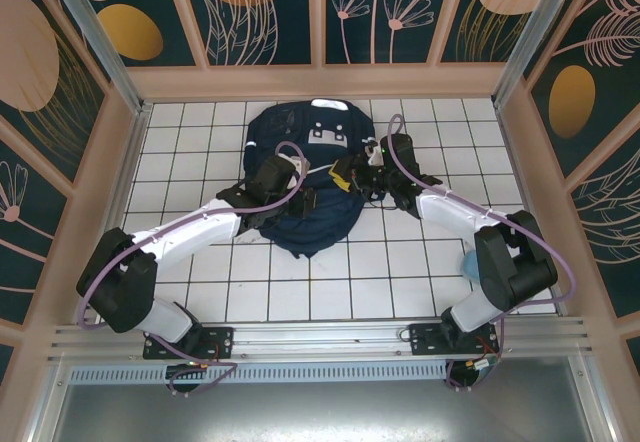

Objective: Pack the student bag

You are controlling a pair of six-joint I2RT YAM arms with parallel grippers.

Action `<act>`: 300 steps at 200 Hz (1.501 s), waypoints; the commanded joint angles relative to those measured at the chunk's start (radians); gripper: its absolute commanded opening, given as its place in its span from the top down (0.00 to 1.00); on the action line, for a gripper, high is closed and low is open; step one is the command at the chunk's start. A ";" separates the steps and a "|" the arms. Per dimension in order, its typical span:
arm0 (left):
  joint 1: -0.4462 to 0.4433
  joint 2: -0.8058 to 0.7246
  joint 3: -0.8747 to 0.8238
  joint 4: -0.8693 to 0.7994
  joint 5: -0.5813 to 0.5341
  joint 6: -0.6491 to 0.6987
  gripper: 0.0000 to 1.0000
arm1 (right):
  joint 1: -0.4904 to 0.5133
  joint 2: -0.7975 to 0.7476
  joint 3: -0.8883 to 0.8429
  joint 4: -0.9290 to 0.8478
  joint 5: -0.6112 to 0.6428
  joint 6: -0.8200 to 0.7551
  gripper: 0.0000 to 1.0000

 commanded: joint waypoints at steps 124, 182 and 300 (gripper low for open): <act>0.032 -0.120 -0.039 -0.183 -0.330 -0.159 1.00 | -0.020 -0.065 0.034 -0.154 0.304 -0.048 1.00; 0.139 -0.178 -0.049 -0.203 -0.386 -0.177 1.00 | -0.031 -0.092 0.025 -0.193 0.344 -0.067 1.00; 0.236 -0.099 -0.014 -0.137 -0.265 -0.146 1.00 | -0.047 -0.200 0.002 -0.565 0.480 -0.342 0.39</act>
